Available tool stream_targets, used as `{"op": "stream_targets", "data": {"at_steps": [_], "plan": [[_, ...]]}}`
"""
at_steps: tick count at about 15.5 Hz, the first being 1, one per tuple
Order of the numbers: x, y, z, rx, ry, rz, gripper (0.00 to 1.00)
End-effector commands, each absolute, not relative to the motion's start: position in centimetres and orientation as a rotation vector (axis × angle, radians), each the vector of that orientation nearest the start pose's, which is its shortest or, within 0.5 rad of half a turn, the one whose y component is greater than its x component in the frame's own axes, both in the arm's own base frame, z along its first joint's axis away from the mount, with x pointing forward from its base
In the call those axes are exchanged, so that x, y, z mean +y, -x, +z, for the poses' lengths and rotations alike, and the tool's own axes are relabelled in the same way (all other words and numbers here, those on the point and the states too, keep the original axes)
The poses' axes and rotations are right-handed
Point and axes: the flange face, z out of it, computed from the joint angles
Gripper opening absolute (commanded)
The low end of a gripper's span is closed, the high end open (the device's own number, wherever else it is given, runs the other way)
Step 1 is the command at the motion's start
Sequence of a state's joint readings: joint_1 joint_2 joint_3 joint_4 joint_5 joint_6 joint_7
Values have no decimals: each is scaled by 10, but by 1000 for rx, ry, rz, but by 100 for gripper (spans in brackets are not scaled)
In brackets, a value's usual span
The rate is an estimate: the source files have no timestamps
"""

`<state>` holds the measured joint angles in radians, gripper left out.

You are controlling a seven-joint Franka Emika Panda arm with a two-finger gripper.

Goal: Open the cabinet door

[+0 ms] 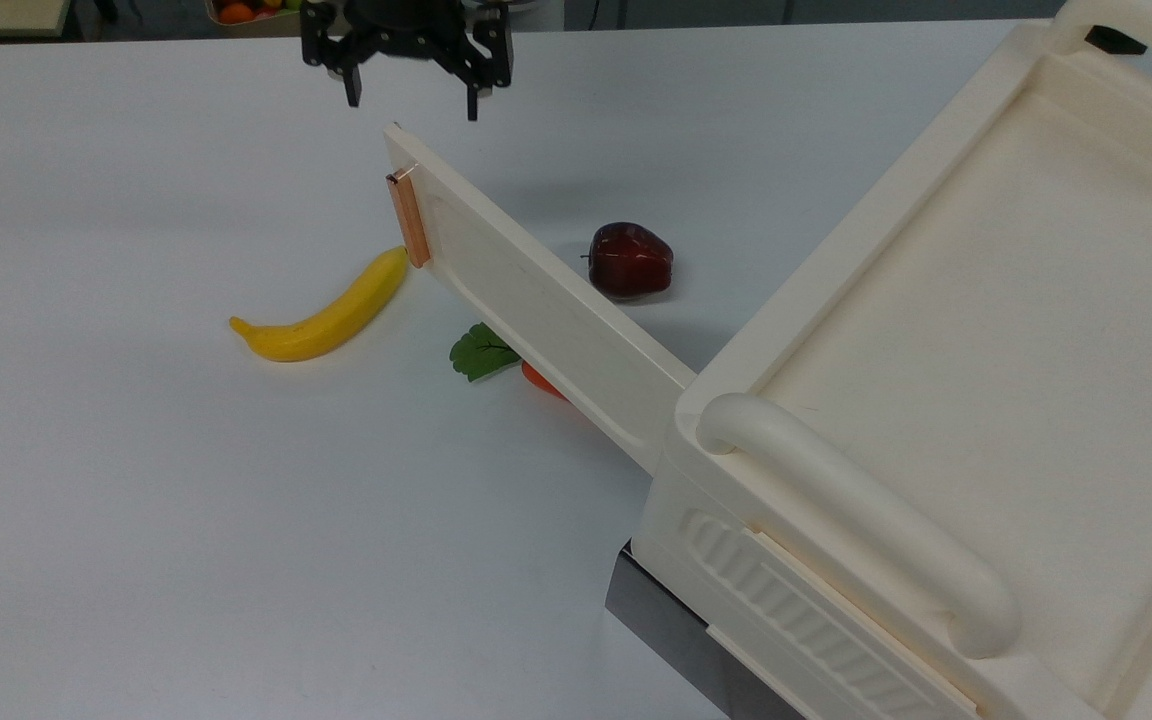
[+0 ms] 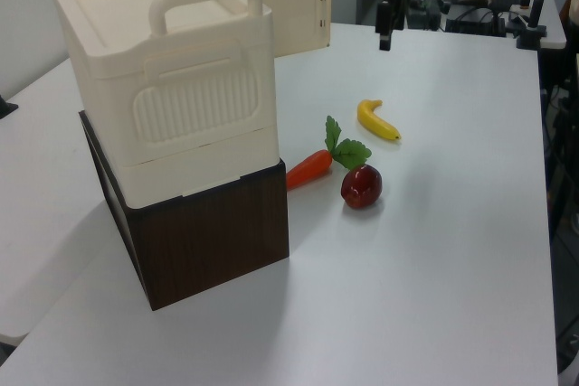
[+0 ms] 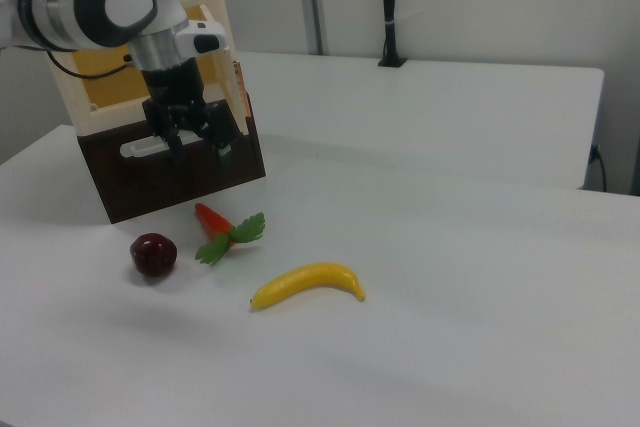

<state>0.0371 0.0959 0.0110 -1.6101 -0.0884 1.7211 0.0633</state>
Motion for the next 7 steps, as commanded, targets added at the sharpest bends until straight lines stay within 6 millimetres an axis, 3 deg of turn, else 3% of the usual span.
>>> {"op": "stream_targets", "data": {"at_steps": [1,7], "plan": [[9,-566,579,-6,3220,48,100],[-7,-566,586,40,3222,47,100]]}}
